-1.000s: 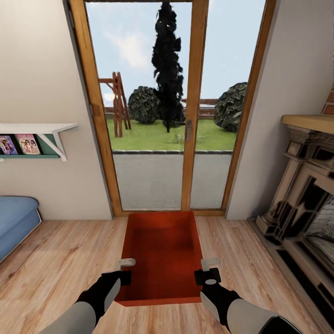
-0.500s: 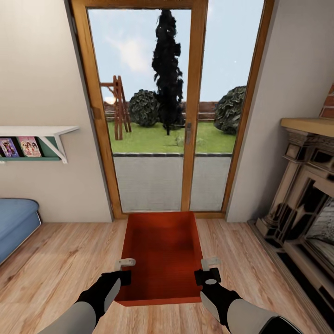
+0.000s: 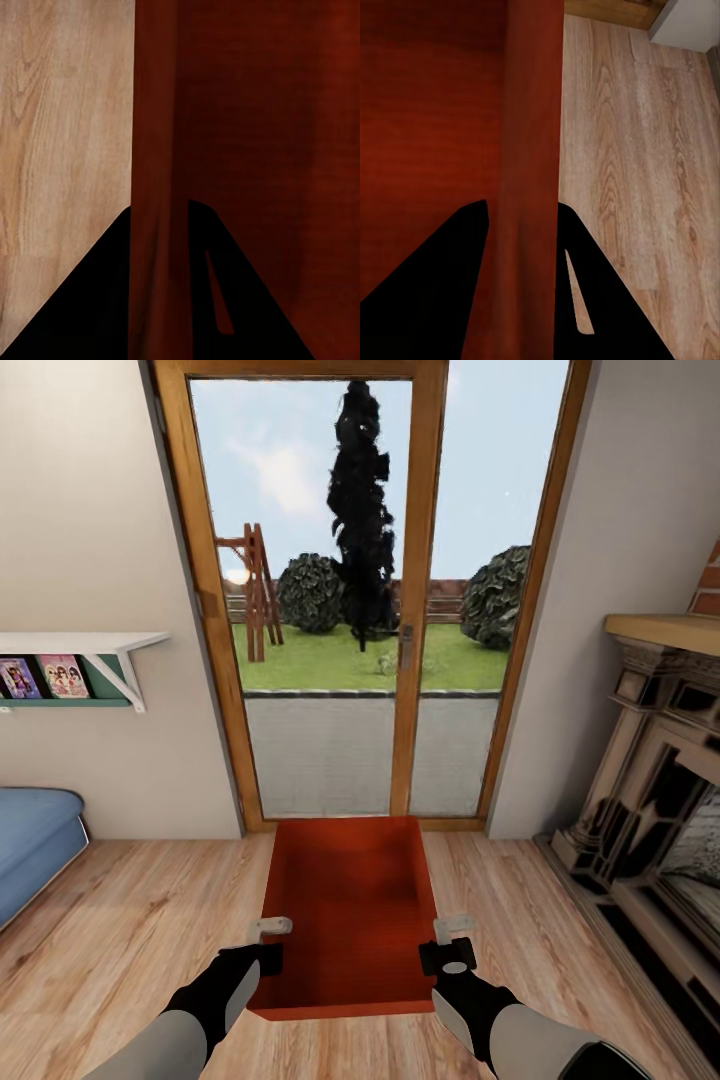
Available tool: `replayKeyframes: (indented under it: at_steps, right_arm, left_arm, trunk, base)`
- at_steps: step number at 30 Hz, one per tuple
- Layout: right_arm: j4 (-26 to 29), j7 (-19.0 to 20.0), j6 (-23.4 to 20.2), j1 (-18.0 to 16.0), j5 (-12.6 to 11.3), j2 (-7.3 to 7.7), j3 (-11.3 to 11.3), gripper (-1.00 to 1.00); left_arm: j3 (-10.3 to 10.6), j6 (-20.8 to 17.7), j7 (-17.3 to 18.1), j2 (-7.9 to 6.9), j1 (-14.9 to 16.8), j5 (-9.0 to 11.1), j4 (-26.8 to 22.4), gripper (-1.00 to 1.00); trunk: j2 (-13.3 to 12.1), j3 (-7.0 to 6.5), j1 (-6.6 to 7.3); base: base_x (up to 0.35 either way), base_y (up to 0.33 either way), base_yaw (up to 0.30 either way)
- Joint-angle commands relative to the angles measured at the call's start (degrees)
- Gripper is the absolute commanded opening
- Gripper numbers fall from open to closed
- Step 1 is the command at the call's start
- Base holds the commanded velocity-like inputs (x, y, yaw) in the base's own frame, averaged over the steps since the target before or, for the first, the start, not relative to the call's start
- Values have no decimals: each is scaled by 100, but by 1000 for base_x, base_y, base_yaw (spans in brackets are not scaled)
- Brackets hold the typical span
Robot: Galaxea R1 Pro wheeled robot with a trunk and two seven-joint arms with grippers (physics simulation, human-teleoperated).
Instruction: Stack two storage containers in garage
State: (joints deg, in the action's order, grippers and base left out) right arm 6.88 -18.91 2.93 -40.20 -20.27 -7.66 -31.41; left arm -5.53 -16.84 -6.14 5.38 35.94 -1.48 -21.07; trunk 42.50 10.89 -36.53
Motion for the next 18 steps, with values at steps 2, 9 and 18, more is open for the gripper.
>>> replayKeyframes:
  at_steps: [2, 9, 18]
  right_arm:
    - [94, -7, 14, -6, -32, 1, 106, -100]
    - [94, -8, 14, -6, -39, 7, 109, -100]
    - [94, -7, 21, -6, -39, 9, 109, -100]
  left_arm:
    - [-86, -38, -37, 10, 0, -115, -14, -100]
    - [-87, -38, -37, 7, 0, -113, -14, -100]
    - [-86, -38, -37, 10, 0, -114, -12, -100]
  trunk:
    - [7, 9, -1]
    - [7, 9, -1]
    - [7, 9, -1]
  base:
    - [0, 0, 0]
    - [0, 0, -186]
    - [0, 0, -284]
